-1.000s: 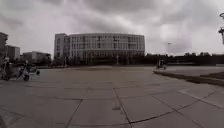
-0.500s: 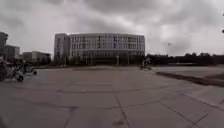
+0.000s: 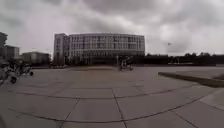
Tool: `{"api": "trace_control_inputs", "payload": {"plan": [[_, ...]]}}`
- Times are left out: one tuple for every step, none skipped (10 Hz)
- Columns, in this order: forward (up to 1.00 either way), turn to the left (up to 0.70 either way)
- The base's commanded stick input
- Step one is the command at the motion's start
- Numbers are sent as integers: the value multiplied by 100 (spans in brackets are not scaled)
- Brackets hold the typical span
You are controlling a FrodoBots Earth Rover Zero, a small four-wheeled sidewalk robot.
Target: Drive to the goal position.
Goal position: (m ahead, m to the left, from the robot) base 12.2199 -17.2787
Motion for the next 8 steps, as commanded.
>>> {"api": "trace_control_inputs", "payload": {"plan": [[70,0],[70,0],[70,0],[70,0],[70,0],[70,0],[70,-4],[70,-22]]}}
